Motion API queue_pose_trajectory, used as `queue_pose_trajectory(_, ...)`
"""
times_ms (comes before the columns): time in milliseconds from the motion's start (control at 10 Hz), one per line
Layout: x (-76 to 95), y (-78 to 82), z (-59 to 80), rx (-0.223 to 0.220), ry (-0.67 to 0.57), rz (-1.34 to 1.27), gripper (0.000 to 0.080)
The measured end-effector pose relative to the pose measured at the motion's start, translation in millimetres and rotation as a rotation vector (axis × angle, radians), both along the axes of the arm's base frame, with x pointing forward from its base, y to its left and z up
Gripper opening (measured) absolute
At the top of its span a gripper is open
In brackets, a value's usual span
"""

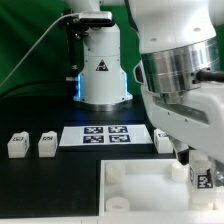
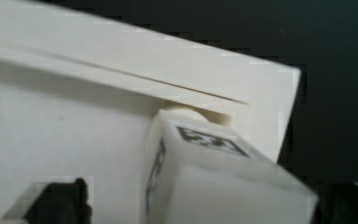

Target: Assemble one leg

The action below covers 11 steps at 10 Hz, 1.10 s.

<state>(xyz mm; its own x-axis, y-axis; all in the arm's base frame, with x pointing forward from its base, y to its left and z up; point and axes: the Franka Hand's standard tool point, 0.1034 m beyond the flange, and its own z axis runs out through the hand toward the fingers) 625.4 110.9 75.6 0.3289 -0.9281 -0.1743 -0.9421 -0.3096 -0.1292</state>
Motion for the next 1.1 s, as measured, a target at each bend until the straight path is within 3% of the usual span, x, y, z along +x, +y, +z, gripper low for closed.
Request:
queue_pose_trajectory(100, -3.6, 7.7, 1.5, -0.062, -0.024, 0.247, 0.0644)
queue_pose_trajectory(400, -3.5, 6.6, 0.6, -0.085, -0.076, 0.534, 0.0649)
queue_pose_trajectory(600, -2.2, 4.2, 1.1, -0.154, -0.128, 0.938, 0.0649)
queue_pose_trajectory(800, 7.5, -7.7, 6.3, -0.175, -0.175, 1.200, 0.0649)
queue_pose_trajectory(1000, 9.7, -9.9, 7.5, -0.178, -0.183, 1.208, 0.0649)
queue_pose_trajectory(1100, 9.7, -9.8, 7.5, -0.176, -0.179, 1.180, 0.0535)
